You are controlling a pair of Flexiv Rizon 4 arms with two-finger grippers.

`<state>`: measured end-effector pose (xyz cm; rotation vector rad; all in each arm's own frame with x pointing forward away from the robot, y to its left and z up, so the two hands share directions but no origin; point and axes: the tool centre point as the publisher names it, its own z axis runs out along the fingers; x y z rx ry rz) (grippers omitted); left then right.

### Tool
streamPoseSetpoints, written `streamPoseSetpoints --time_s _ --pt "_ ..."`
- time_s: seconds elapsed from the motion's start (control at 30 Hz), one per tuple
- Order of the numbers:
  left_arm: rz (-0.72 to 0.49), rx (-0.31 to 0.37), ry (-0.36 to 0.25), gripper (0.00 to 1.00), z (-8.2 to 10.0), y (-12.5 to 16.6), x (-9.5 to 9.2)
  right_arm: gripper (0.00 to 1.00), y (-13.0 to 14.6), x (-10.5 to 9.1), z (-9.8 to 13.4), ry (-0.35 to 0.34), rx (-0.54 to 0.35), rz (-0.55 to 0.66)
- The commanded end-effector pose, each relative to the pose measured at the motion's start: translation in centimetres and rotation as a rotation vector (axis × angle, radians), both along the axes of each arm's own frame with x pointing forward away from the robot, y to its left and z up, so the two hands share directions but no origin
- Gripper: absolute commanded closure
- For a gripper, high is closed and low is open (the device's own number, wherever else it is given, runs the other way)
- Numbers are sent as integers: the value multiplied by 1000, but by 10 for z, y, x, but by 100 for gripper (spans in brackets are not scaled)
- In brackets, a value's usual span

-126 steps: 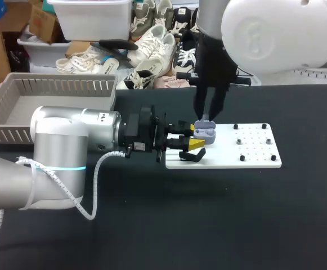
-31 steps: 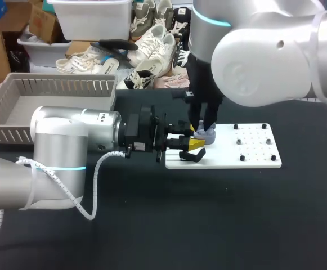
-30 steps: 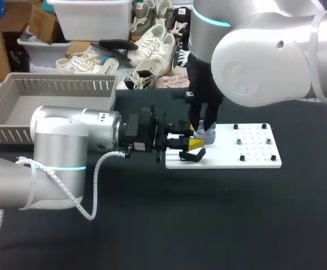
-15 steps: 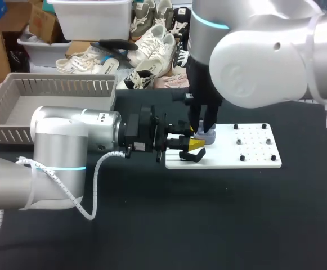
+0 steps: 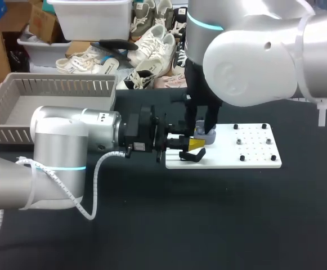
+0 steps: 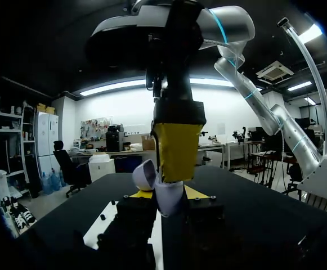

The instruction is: Pick up each earbud case from the left stands, insert the matching earbuds, close the lid, and place the case in the box.

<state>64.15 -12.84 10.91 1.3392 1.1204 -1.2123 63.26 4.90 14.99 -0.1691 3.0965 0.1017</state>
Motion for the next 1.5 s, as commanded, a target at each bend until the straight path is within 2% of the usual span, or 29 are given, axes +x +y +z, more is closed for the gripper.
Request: streamPoseSetpoints --time_s 0.03,0.23,0.3,0.33,0.4,0.47,0.5,0.67,0.87,1.1,1.5 --pt "-1 -1 0 100 0 0 1 59 -4 -4 7 -7 1 -4" --pt "-1 -1 0 100 0 0 1 51 -8 -8 21 -43 17 -17" --pt "-1 -1 0 100 0 0 1 45 -12 -6 28 -54 30 -37" --pt "-1 -1 0 100 0 0 1 40 -14 -4 29 -60 26 -52" --pt "-1 -1 0 100 0 0 1 13 -20 5 29 -52 16 -83" --pt "-1 -1 0 100 0 0 1 2 -27 15 26 -46 5 -108" --pt "-1 -1 0 100 0 0 1 0 -30 20 25 -37 0 -129" --pt "-1 -1 0 100 0 0 1 0 -46 48 17 -17 -47 -261" --pt "-1 -1 0 100 0 0 1 0 -60 65 4 11 -82 -310" --pt "-1 -1 0 100 0 0 1 0 -69 57 -5 26 -98 -320" --pt "-1 -1 0 100 0 0 1 0 -78 37 -3 33 -108 -334"
